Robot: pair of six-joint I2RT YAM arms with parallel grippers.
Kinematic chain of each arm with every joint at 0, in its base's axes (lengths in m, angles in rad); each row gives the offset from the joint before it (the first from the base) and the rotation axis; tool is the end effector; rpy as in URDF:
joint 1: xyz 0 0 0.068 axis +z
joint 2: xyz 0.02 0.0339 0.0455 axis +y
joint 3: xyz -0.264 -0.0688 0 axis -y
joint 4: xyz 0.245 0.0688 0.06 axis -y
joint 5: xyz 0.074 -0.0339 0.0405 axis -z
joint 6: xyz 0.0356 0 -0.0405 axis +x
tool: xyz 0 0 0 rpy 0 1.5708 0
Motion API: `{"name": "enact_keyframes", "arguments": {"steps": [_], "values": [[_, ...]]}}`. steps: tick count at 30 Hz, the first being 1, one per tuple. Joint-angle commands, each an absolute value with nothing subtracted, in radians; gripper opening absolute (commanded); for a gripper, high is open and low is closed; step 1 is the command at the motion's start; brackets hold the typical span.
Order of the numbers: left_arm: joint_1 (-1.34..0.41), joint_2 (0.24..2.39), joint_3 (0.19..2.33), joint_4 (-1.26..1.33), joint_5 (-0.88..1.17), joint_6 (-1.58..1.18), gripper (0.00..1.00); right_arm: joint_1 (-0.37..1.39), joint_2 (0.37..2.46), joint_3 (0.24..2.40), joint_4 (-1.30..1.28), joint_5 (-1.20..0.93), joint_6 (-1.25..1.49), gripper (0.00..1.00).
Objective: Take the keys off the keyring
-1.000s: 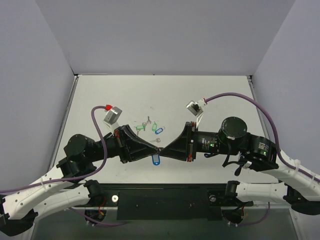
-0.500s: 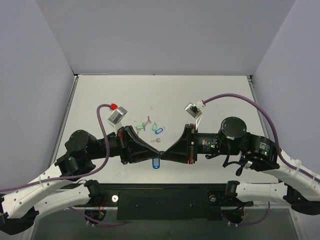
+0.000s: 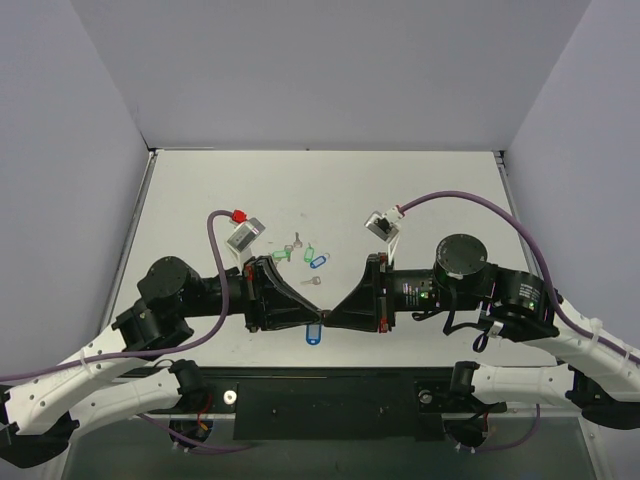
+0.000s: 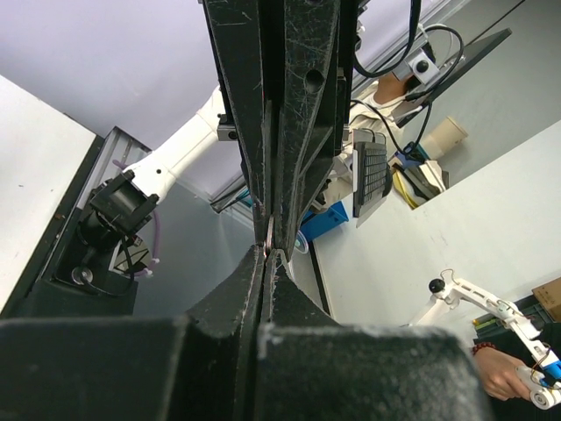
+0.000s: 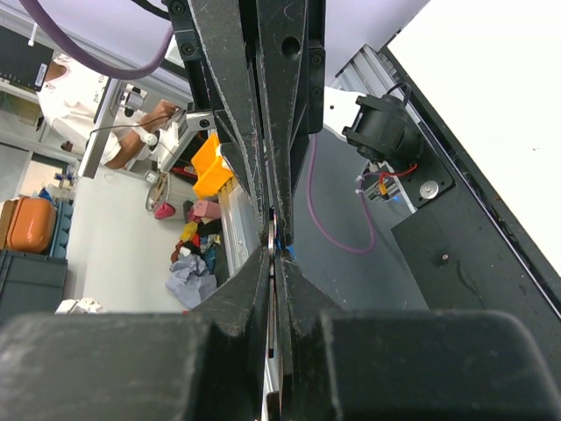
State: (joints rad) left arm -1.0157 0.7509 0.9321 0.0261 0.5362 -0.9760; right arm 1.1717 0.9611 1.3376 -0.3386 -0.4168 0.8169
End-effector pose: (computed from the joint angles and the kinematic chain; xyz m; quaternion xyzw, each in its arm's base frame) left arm 0.0686 -0.1452 0.4183 0.2177 0.6034 -0.7191 0.2671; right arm 0.0571 0.1725 0.4798 -0.2665 0.6416 0.6691 0.2639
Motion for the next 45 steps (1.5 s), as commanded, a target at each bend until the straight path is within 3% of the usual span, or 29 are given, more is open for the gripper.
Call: {"name": "enact_keyframes", "arguments": {"steps": [1, 45], "values": [[-1.022, 0.749, 0.985, -0.038, 0.586, -0.923, 0.00, 1.166, 0.966, 1.399, -0.301, -0.440, 0.811, 0.00], [-1.022, 0.782, 1.071, -0.160, 0.749, -0.876, 0.00, 1.167, 0.991, 1.462, -0.460, -0.592, 0.719, 0.00]]}}
